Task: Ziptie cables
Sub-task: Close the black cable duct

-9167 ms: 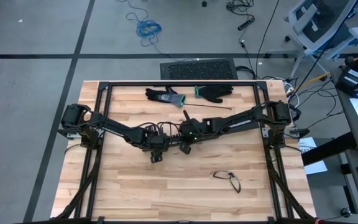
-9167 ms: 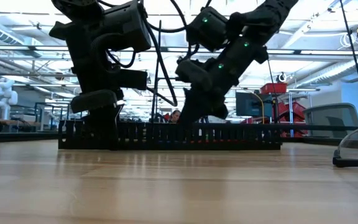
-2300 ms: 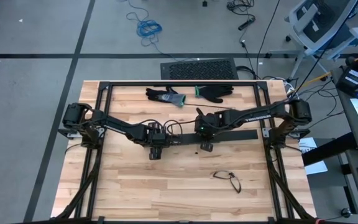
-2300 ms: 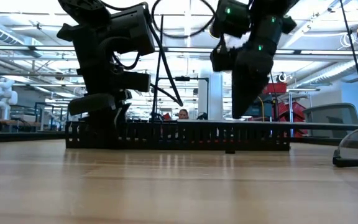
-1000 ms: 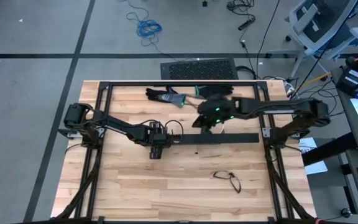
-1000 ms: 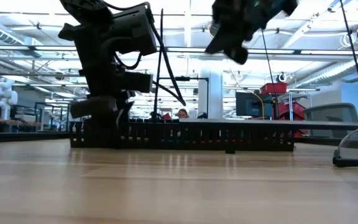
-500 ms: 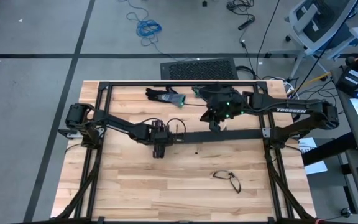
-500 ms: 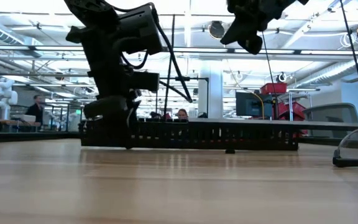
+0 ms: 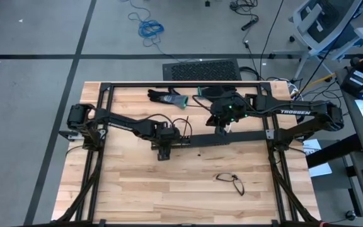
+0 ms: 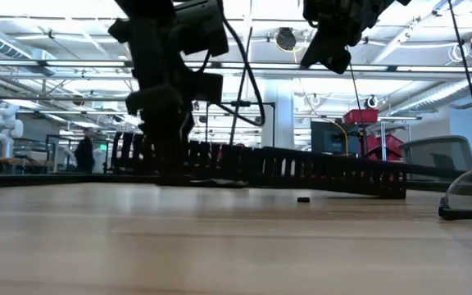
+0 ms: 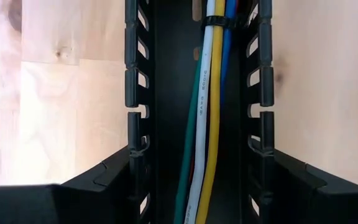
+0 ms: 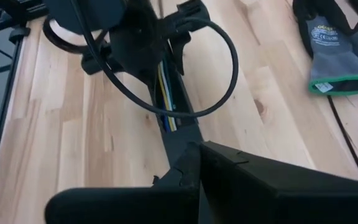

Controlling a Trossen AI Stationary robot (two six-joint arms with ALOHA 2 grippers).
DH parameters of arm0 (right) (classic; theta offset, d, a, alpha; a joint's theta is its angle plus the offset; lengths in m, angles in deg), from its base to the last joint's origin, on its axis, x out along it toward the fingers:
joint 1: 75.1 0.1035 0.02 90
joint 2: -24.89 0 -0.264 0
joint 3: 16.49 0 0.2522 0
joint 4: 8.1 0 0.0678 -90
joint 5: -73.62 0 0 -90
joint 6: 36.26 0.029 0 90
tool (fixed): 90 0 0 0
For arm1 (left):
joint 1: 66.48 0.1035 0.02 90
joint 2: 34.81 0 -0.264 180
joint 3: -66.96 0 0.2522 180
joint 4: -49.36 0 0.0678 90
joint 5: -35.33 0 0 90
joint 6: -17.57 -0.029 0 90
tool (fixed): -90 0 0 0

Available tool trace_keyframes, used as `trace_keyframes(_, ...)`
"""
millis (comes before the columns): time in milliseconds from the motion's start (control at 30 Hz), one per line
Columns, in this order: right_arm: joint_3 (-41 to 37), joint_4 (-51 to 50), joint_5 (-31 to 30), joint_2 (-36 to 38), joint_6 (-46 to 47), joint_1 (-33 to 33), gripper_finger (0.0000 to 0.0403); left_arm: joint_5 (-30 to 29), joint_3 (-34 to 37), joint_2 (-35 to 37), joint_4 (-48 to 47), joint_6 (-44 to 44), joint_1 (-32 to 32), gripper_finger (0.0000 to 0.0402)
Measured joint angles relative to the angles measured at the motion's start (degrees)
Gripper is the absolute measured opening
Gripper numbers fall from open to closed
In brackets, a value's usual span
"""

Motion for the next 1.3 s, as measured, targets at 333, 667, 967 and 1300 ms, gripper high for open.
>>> trace_keyframes(333, 0.1, -0.6, 0.1, 0.0, -1.0, 0.0, 0.0000, 3.2, -0.2, -0.2, -3.7, -0.4, -0.1, 0.0258)
trace_keyframes(667, 0.1, -0.4, -0.3, 0.0, -0.9, 0.0, 0.0000, -1.3, -0.2, -0.2, 0.8, 1.3, 0.0, 0.0258)
trace_keyframes(967, 0.1, -0.4, -3.0, 0.0, -0.7, 0.0, 0.0000, 4.4, -0.3, -0.2, -2.3, 0.9, 3.8, 0.0269)
trace_keyframes(1300, 0.1, -0.6, -3.1, -0.8, -1.1, 0.0, 0.0000, 10.7, -4.0, -0.2, -11.4, -3.0, 8.3, 0.0394)
